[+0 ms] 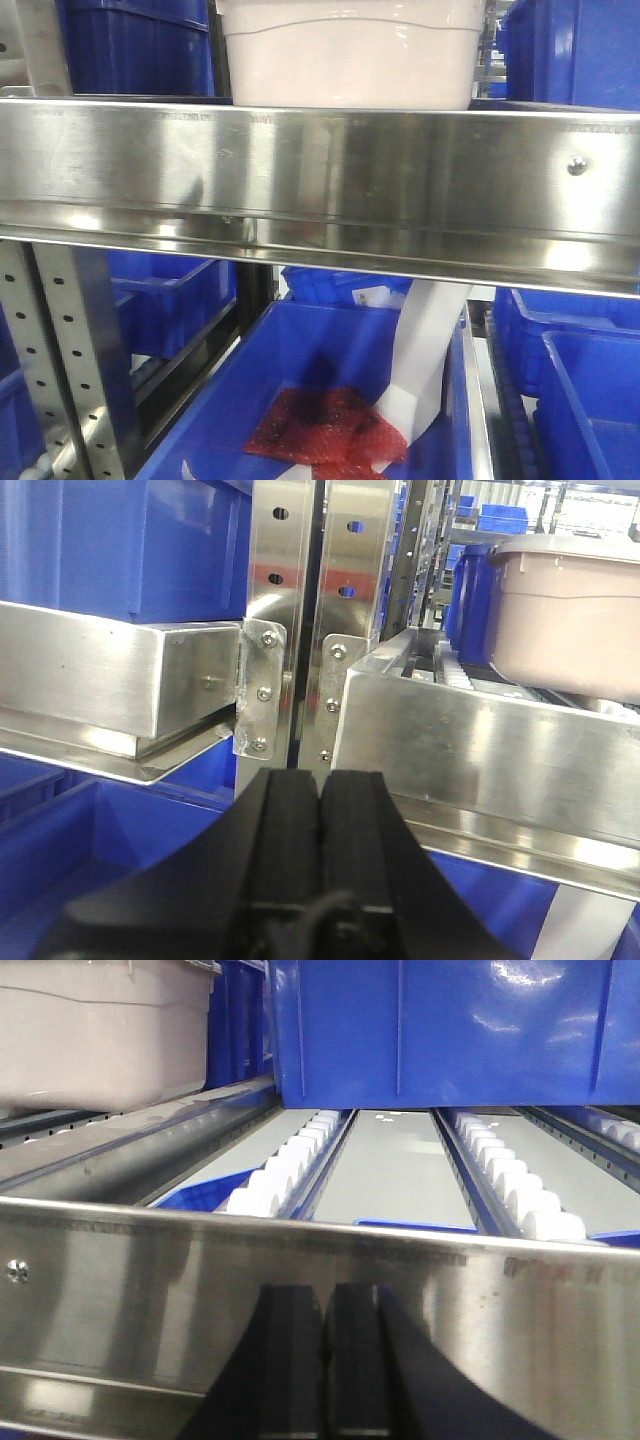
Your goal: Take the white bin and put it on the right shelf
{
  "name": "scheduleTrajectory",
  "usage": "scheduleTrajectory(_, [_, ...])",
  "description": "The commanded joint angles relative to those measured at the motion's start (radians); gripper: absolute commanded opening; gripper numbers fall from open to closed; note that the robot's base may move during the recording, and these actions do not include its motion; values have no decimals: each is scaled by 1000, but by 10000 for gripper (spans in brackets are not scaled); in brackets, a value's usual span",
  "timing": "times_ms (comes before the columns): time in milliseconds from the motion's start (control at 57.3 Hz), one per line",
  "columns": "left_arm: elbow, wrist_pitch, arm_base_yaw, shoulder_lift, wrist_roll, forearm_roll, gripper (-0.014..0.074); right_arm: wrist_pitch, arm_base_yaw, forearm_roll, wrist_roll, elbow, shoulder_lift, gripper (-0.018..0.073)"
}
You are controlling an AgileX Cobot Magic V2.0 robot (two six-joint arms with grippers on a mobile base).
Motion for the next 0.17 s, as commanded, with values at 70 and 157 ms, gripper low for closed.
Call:
scheduleTrajectory(70, [8,-93,-5,-11,-3,-6,-118,-81,-1,0,3,-25,-19,78])
scheduleTrajectory(157, [8,-93,-5,-11,-3,-6,-118,-81,-1,0,3,-25,-19,78])
